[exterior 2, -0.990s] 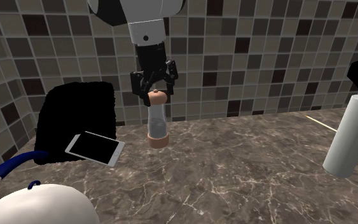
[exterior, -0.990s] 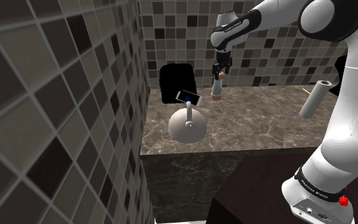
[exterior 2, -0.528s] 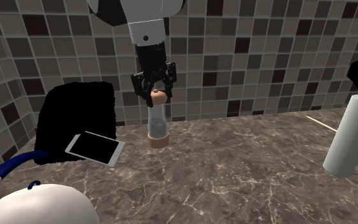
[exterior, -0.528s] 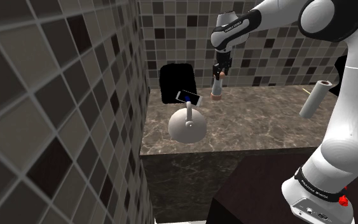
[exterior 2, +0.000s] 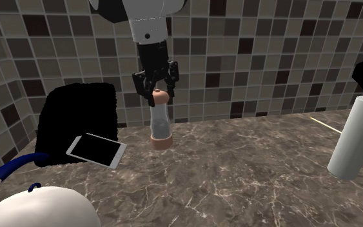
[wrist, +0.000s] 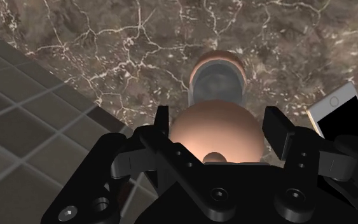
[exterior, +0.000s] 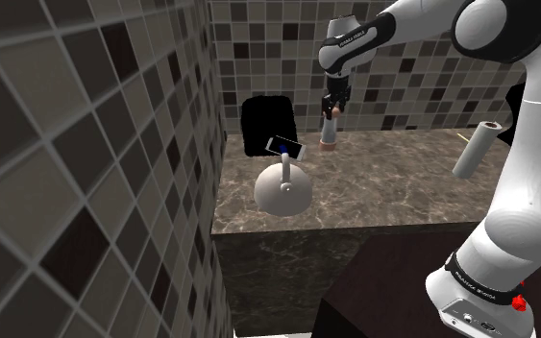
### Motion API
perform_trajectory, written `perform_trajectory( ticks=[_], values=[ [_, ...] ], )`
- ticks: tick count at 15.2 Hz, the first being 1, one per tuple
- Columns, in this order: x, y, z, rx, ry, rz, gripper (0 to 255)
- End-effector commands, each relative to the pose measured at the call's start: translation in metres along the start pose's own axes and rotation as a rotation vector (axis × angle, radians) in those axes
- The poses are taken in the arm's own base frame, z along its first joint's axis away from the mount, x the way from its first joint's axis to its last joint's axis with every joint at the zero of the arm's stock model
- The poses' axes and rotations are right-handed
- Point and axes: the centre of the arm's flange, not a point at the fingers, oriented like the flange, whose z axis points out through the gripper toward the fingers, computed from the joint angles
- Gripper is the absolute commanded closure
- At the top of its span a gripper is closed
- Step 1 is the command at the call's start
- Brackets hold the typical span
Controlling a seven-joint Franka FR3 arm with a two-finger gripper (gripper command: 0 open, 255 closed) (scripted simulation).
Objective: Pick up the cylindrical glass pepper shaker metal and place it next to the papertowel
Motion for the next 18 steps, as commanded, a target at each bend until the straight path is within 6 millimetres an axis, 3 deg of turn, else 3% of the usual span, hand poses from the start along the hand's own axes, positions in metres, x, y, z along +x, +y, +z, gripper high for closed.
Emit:
perform_trajectory(
  ticks=[1,18],
  values=[
    [-0.001,0.002,-0.010,0.000,0.000,0.000,255],
    [-0.001,0.015,-0.099,0.000,0.000,0.000,255]
  ],
)
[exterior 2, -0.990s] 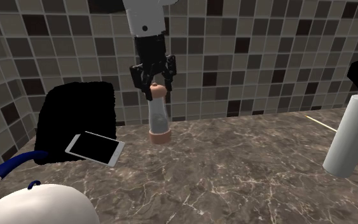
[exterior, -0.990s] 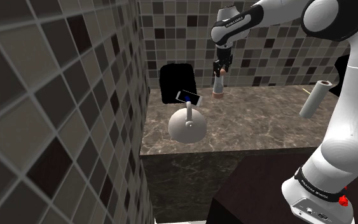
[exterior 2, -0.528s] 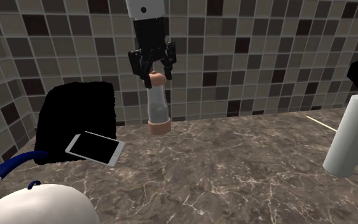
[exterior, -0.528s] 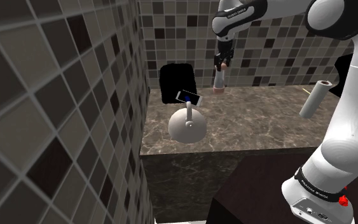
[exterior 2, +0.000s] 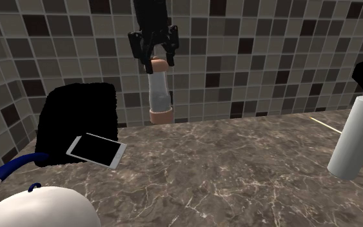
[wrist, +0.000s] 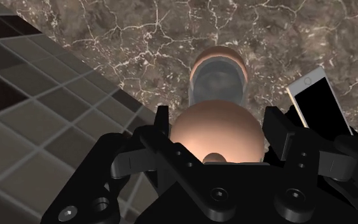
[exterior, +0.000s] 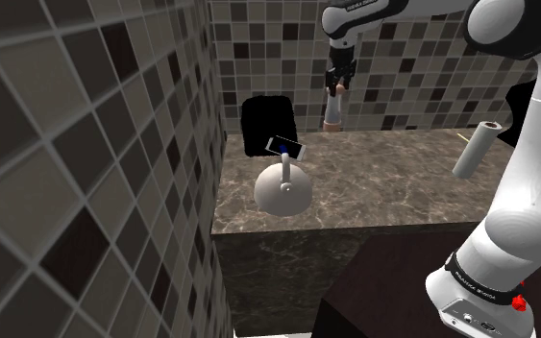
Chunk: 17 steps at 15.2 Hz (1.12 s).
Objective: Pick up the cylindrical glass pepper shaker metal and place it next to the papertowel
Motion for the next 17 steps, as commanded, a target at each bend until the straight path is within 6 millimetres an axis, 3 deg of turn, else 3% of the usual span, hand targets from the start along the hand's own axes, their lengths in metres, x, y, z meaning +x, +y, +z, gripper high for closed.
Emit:
perform_trajectory(
  ticks=[1,17],
  values=[
    [0.000,0.001,-0.011,0.000,0.000,0.000,255],
    [-0.001,0.014,-0.094,0.000,0.000,0.000,255]
  ],
)
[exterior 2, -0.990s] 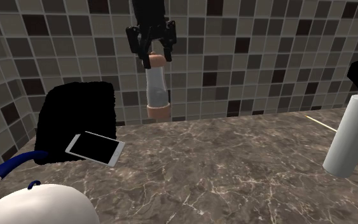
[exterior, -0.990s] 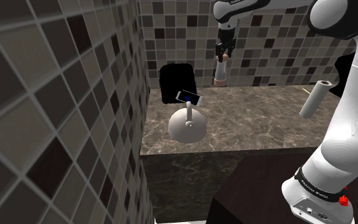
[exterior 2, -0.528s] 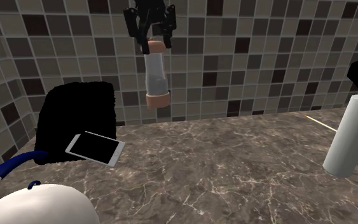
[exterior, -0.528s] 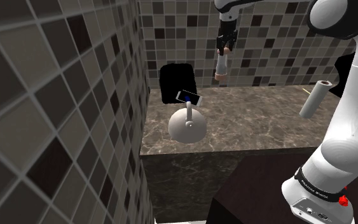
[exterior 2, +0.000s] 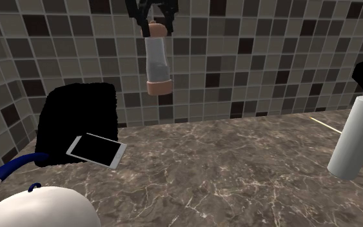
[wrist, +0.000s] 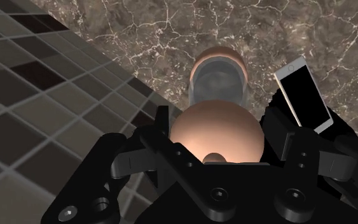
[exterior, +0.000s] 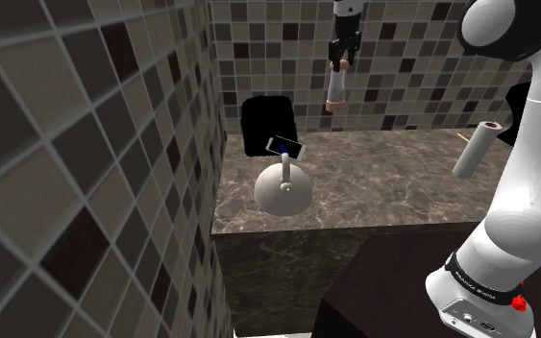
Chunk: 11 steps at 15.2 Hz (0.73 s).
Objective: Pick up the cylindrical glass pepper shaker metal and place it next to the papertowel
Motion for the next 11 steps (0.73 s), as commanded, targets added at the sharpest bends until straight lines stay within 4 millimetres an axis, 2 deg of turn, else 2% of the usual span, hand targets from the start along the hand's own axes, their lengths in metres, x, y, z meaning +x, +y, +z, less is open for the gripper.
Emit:
perform_trajectory(
  ticks=[1,11],
  values=[
    [-0.001,0.002,-0.010,0.000,0.000,0.000,255],
    [-0.001,0.010,-0.063,0.000,0.000,0.000,255]
  ],
)
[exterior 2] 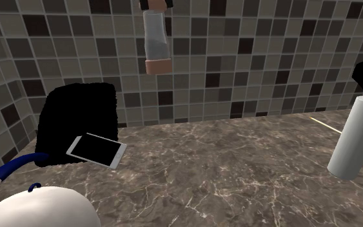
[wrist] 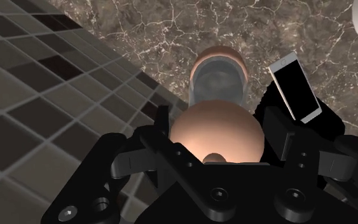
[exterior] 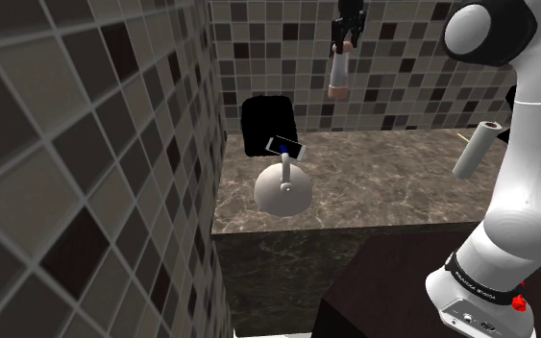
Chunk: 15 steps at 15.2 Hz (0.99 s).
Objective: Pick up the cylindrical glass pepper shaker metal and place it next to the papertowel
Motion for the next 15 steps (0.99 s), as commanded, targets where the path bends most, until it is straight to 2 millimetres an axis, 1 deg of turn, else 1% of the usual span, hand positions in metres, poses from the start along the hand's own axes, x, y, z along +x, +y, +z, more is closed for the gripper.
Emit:
perform_trajectory(
  ticks=[1,6,15],
  values=[
    [0.000,0.002,-0.010,0.000,-0.001,0.000,255],
    [-0.001,0.005,-0.035,0.000,-0.001,0.000,255],
    [-0.099,0.071,-0.024,0.000,-0.001,0.000,255]
  ],
)
